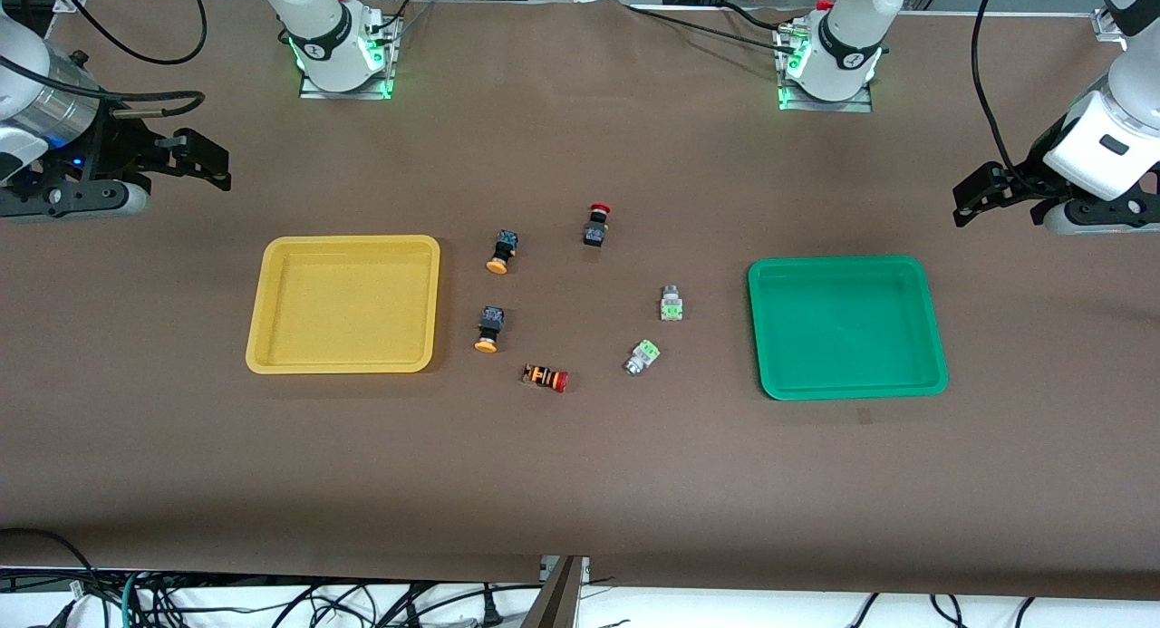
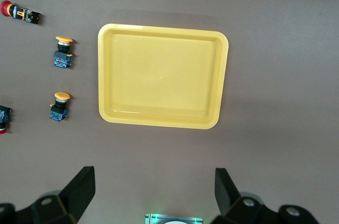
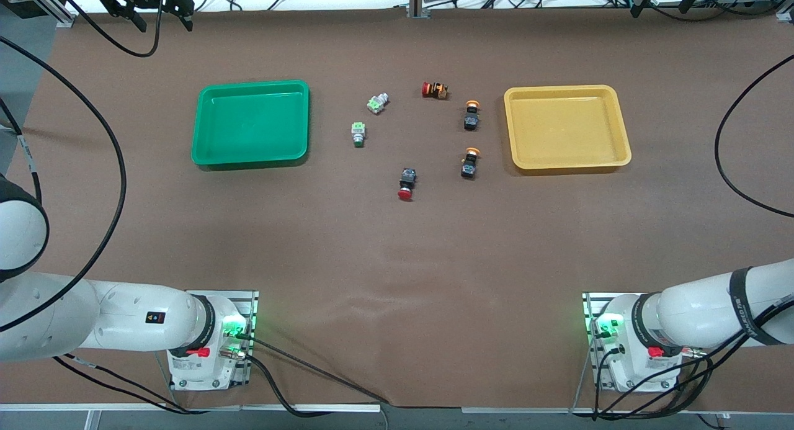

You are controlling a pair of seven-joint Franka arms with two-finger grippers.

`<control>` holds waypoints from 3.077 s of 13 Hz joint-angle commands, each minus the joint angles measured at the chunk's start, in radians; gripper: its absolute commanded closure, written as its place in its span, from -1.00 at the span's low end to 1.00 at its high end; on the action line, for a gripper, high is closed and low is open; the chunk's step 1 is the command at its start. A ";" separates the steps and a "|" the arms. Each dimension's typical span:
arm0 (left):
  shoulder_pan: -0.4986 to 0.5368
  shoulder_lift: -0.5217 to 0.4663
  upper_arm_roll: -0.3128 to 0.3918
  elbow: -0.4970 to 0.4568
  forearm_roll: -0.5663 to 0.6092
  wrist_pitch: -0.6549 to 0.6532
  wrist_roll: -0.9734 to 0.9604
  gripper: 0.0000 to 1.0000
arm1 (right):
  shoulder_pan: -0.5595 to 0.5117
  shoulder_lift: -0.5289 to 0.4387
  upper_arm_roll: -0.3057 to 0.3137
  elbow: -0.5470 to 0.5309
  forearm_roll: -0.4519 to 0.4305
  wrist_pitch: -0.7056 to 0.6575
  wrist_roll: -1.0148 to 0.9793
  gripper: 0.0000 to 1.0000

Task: Place green and yellow buttons in trays
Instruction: 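Move the right gripper toward the yellow buttons while the left gripper reaches the green buttons, then grasp a yellow button with the right gripper while the left gripper grasps a green button, then place the yellow button in the yellow tray while the left gripper places the green button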

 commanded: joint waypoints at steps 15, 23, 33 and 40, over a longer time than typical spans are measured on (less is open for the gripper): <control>-0.032 0.234 -0.197 0.039 -0.042 -0.090 -0.005 -1.00 | 0.206 0.473 0.016 -0.031 0.033 0.393 0.365 -1.00; -0.173 0.632 -0.322 0.044 -0.025 0.483 -0.402 -1.00 | 0.268 0.548 0.240 -0.302 0.031 0.760 0.872 -1.00; -0.230 0.772 -0.314 0.032 0.077 0.657 -0.419 0.24 | 0.244 0.499 0.237 -0.333 0.013 0.738 0.842 1.00; -0.173 0.670 -0.307 0.160 0.113 0.250 -0.338 1.00 | 0.147 0.464 -0.105 -0.345 -0.003 0.562 0.103 1.00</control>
